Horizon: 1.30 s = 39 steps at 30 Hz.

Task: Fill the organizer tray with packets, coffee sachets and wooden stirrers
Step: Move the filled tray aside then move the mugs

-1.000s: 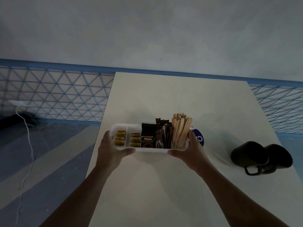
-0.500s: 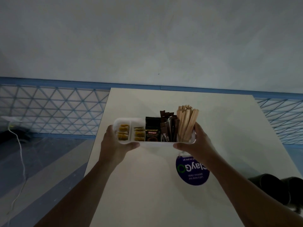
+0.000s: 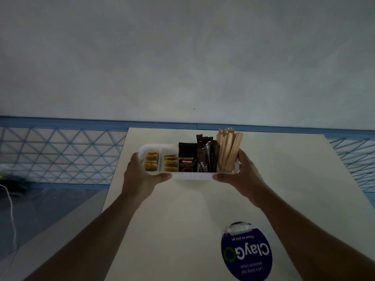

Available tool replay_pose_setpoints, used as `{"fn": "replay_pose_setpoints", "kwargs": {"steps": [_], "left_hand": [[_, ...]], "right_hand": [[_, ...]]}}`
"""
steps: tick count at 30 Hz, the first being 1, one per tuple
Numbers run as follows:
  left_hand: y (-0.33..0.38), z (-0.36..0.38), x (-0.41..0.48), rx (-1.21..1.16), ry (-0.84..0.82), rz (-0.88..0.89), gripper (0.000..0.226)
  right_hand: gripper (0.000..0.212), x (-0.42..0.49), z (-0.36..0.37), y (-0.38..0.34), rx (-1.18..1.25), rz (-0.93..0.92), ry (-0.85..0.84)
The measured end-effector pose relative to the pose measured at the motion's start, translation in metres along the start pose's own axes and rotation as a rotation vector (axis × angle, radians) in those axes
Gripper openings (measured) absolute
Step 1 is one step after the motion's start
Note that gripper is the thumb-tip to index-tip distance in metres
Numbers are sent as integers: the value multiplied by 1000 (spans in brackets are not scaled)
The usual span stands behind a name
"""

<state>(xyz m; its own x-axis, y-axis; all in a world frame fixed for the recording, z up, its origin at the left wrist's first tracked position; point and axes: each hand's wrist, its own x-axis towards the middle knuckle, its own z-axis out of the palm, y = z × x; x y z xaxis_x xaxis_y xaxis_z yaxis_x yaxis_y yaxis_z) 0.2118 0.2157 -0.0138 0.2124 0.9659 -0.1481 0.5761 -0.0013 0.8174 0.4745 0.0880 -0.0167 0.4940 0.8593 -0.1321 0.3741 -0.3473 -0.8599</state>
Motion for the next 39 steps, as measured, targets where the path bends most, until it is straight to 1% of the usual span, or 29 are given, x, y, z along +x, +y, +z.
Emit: {"fn": "replay_pose_setpoints", "kwargs": {"steps": [8,18,24,28,31,32,36,39], "left_hand": [[6,6,36,21,-40,-9,88],[6,13,39,23,-63,-37,87],[3,13,39,41,-68,-44,87],[0,9,35,72,-42,-44,90],[2,3,24,37,-14,-59,103],[4,1,17,35,0,-51,104],[14,-2,-10,17,21,-33,91],[27,1,-36,3,-6,-24,71]], "right_hand": [[91,36,7,4,24,41,16],[83,42,10,13,12,61,0],[82,40,9,10,-20,50,-8],[94,34,6,10,-39,86,3],[108,23,-1,7,-41,131,20],[111,17,-6,5,-37,144,33],[108,-9,-19,-2,-45,146,57],[102,-33,-31,-9,-52,130,76]]}}
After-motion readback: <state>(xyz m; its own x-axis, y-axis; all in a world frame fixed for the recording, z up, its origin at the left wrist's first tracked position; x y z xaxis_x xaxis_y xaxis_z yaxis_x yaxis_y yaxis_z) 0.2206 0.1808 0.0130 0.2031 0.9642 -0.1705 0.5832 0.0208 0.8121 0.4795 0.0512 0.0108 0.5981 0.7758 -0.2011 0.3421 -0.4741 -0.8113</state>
